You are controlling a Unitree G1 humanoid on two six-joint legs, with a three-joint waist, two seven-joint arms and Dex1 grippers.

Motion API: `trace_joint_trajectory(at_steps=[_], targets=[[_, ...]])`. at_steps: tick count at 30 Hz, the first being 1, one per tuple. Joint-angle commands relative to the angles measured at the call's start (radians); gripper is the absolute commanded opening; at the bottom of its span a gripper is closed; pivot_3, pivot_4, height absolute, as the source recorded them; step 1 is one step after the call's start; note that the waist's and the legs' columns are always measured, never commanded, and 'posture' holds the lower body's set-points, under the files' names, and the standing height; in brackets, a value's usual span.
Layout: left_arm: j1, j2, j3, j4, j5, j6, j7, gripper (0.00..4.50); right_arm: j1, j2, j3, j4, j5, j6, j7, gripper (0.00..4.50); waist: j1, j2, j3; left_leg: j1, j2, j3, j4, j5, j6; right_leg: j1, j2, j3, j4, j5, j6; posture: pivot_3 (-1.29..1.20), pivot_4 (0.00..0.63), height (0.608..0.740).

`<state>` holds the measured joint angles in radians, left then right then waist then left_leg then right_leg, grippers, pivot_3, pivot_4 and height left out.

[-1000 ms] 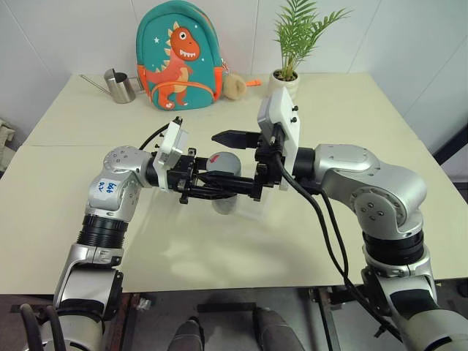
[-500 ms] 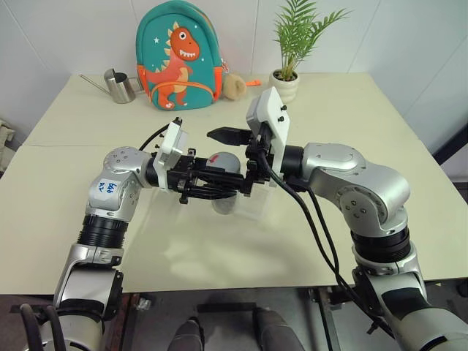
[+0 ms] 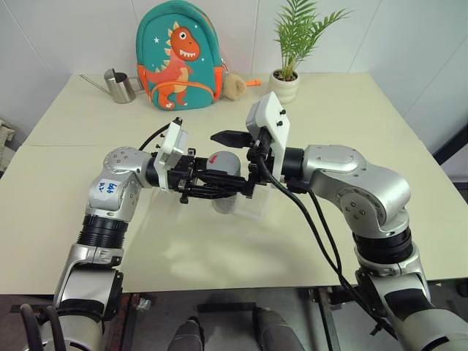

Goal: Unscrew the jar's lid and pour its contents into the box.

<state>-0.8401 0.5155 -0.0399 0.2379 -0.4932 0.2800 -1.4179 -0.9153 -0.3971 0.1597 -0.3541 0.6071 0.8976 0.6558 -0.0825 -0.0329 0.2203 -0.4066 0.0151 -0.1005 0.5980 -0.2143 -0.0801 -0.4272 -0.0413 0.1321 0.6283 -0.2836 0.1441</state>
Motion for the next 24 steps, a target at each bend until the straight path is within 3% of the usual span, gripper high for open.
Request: trace_joint_trajectory(at_steps=[1, 24], targets=[[0.001, 0.002, 0.007, -0.050, -0.011, -0.010, -0.006, 2.04, 0.000, -0.028, -0.045, -0.036, 0.009, 0.000, 0.002, 4.48, 0.000, 0.000, 0.000, 0.000, 0.000, 0.000, 0.000, 0.000, 0.000, 0.000, 0.000, 0.000, 0.000, 0.000, 0.000, 0.00, 0.150, 0.740], [-0.009, 0.002, 0.005, -0.036, -0.006, -0.009, -0.010, 2.04, 0.015, -0.115, -0.074, -0.073, 0.061, 0.020, 0.016, 4.48, 0.001, 0.000, 0.000, 0.000, 0.000, 0.000, 0.000, 0.000, 0.000, 0.000, 0.000, 0.000, 0.000, 0.000, 0.000, 0.00, 0.150, 0.740]])
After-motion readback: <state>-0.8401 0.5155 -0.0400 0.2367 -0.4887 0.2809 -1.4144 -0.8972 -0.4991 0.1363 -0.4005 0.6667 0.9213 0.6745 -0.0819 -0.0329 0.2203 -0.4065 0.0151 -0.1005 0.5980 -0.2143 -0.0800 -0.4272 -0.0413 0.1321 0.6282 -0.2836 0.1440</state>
